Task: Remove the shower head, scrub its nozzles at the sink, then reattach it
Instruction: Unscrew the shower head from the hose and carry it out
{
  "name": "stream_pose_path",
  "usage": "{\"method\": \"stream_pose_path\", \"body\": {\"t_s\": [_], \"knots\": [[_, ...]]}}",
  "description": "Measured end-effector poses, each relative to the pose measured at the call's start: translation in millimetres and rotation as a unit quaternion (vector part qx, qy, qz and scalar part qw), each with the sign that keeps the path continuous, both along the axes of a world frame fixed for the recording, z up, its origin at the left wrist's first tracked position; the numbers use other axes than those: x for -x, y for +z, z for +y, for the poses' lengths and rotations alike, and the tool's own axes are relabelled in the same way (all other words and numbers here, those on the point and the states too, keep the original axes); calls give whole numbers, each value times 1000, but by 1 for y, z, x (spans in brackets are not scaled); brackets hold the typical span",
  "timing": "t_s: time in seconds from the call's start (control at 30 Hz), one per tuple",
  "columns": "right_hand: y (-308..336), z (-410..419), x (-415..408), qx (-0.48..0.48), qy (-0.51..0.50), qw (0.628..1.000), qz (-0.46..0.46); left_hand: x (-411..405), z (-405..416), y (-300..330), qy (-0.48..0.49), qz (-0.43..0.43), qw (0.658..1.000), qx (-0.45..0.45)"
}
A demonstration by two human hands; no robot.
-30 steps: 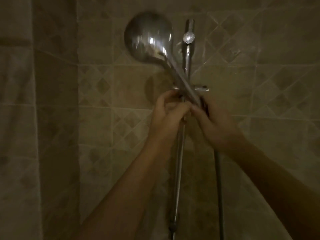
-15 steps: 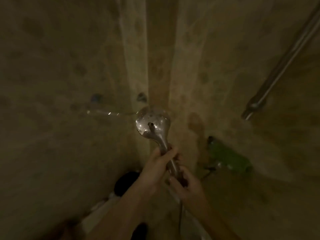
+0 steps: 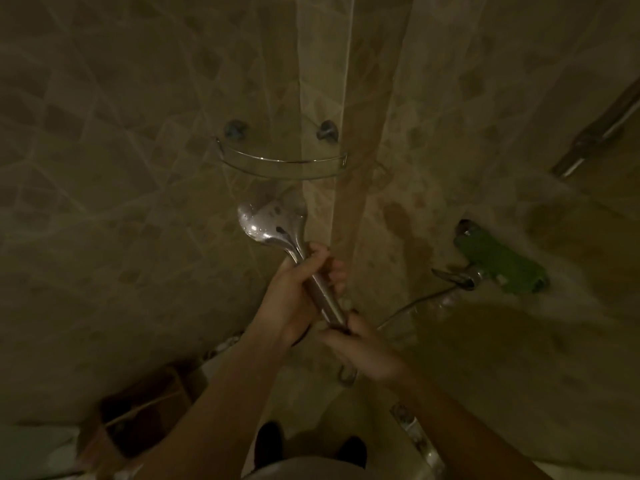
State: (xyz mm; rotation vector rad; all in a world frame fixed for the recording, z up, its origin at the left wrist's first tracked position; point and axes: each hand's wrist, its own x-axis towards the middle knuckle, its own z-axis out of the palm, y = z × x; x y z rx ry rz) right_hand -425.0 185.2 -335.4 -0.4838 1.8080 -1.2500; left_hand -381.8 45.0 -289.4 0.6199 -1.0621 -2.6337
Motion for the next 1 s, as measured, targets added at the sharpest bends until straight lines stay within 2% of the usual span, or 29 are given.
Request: {"method": "stream_pose_path", "body": {"t_s": [0.1,0.2,0.4,0.7,0.83,0.93,1.0], "knots": [[9,-13,-2,29,35,995,-90,-1,-10,6,-28,47,998,-10],[21,-22,-1,23,47,992,-117,4,-17,12,-38,54,998,-20],[29,-21,3,-36,16,999,34,23,-1,6,119,-96,988,-36],[19,-20,1,-110,-41,973,201,43,13,10,241,-195,951,16],[10,-17,-2,-168,-85,946,264,50,18,9,285,-212,934,26],[6,-17,-6,-158,-103,930,315,51,17,8,287,-207,935,24],[8,-17,-6,-133,-99,934,316,46,15,7,252,-189,949,18]]}}
